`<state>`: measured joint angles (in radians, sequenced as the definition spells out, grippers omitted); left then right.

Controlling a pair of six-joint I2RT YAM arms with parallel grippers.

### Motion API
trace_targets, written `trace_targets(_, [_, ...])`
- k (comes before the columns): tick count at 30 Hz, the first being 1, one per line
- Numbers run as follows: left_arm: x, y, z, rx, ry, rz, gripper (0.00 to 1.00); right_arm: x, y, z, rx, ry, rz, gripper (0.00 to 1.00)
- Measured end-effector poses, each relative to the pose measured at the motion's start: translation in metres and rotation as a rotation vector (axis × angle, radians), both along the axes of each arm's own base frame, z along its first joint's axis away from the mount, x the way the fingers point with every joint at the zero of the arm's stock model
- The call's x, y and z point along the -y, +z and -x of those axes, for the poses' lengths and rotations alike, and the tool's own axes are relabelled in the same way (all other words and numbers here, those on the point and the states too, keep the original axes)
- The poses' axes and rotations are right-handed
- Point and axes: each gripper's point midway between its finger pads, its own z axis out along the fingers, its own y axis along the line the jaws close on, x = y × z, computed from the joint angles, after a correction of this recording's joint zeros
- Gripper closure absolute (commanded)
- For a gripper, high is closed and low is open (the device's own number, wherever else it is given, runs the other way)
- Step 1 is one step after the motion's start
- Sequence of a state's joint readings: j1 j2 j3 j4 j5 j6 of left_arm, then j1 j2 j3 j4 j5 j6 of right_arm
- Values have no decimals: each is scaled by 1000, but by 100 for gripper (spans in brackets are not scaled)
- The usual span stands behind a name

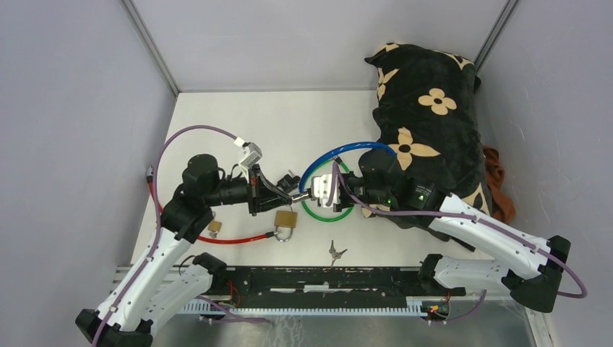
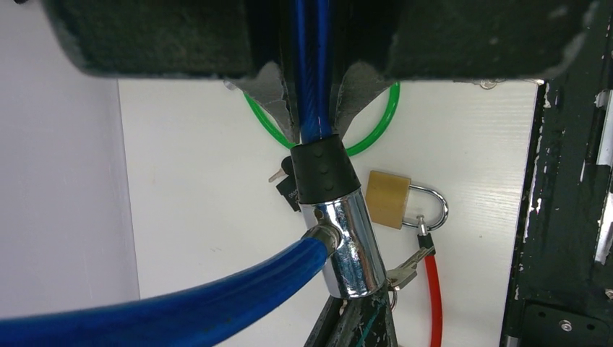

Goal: Lock with the key
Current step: Lock the lock.

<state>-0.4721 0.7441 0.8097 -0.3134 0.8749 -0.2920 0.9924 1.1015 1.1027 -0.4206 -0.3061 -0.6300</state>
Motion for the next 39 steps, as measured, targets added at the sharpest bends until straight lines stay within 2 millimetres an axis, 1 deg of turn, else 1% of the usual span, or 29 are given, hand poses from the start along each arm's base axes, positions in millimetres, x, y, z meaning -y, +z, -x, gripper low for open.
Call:
trace_targets(1, [0, -1, 0, -3, 1, -1, 92, 0, -1, 0, 0, -1, 3, 100])
trace_targets(4, [-1, -1, 0, 13, 9, -4, 70, 0, -2, 0, 2, 1, 4, 100])
trace_targets(7, [-6, -2, 0, 66, 24, -26, 52, -3, -1, 0, 12, 14, 0, 100])
trace_targets(9, [-9, -5, 2, 99, 20, -52, 43, -7, -1, -2, 21, 20, -6, 100])
trace_targets(11, [-12, -6, 3, 128, 19, -83, 37, -9, -2, -3, 23, 22, -3, 100])
trace_targets(14, [-19, -5, 1, 188, 37, -140, 31, -11, -8, -5, 18, 24, 12, 100])
trace_targets(19, [-32, -4, -1, 300, 59, -207, 27, -9, -13, -4, 8, 26, 32, 100])
trace_targets(22, [-40, -6, -1, 374, 67, -248, 26, -8, -17, -3, 3, 28, 47, 100])
trace_targets(26, [-45, -3, -1, 445, 74, -264, 27, -6, -31, -2, -19, 33, 94, 100])
trace_targets(29, [-44, 2, -1, 452, 80, -245, 28, -6, -43, -2, -45, 36, 133, 100])
trace_targets(31, [-40, 9, -2, 451, 83, -206, 31, -6, -49, -1, -62, 40, 154, 100])
trace_targets(33, [-34, 12, 1, 443, 60, -163, 33, -8, -52, 0, -72, 47, 163, 100])
trace_targets(36, [-28, 5, 4, 407, 35, -130, 35, -11, -51, 1, -74, 55, 164, 100])
trace_targets(39, [-23, -9, 3, 356, 30, -118, 36, -12, -48, 1, -68, 60, 158, 100])
